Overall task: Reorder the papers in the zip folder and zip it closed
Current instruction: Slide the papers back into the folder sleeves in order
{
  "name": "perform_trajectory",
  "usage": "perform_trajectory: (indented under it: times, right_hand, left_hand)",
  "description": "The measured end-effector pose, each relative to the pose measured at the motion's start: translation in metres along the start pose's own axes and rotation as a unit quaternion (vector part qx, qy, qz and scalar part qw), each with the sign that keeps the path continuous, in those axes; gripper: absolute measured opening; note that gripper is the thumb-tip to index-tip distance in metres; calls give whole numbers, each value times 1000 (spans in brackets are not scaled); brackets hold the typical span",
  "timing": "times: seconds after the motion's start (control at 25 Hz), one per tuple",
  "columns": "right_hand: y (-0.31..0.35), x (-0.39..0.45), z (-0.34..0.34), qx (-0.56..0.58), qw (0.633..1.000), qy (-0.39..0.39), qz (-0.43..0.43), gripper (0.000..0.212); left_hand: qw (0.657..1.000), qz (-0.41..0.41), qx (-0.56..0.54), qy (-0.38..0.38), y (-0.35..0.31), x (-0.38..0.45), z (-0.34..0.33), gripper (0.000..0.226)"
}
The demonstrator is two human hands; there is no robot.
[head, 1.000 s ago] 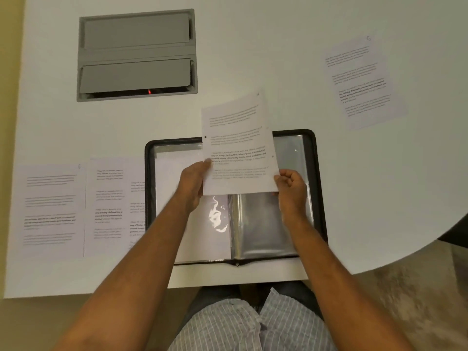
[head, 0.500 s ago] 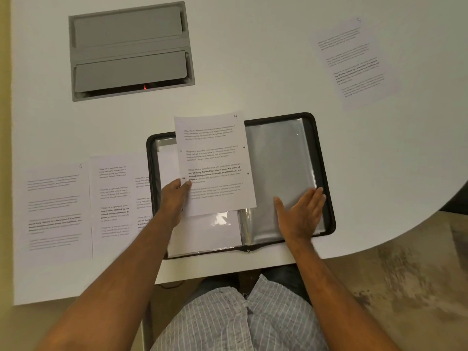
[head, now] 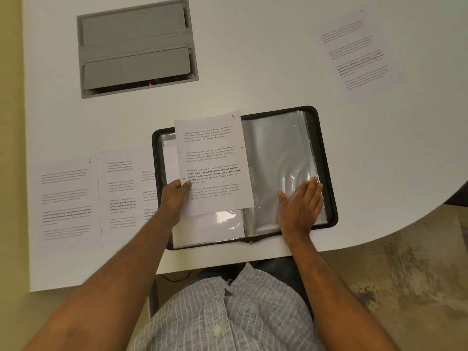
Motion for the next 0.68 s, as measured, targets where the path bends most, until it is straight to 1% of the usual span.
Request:
perform_trajectory:
  times: [0.12, 0.24, 0.32, 0.36, 0.52, 0.6, 0.68]
  right_hand:
    - [-2, 1, 3, 5, 1000, -23, 19, 79]
    - [3, 0, 11, 38, 997, -41, 47, 52]
    - [8, 2, 21, 85, 995, -44, 34, 37]
    - [9, 4, 27, 113, 993, -40, 16, 34]
    - [3, 19, 46, 239, 969, -6, -60, 37]
    - [0, 25, 52, 290, 953, 22, -82, 33]
    - [0, 30, 57, 311, 945, 50, -90, 32]
  left_hand:
    - [1000, 6, 6, 0, 2, 2, 0, 20]
    - [1000, 5, 10, -4, 1, 2, -1, 20]
    - [1000, 7, 11, -6, 2, 3, -1, 20]
    - [1000, 10, 9, -8, 3, 3, 0, 20]
    - [1000, 17, 15, -5, 3, 5, 0, 22]
    - [1000, 19, 17, -4, 2, 3, -2, 22]
    - [1000, 17, 18, -4, -1, 0, -4, 22]
Point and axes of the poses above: each hand's wrist, its own x-axis towards the middle knuckle, its own z-axis out of the back of the hand, y = z × x, the point moved 8 cm from there along x, towards the middle knuckle, and after that the axes turned 11 degrees about -z, right-handed, at the moved point
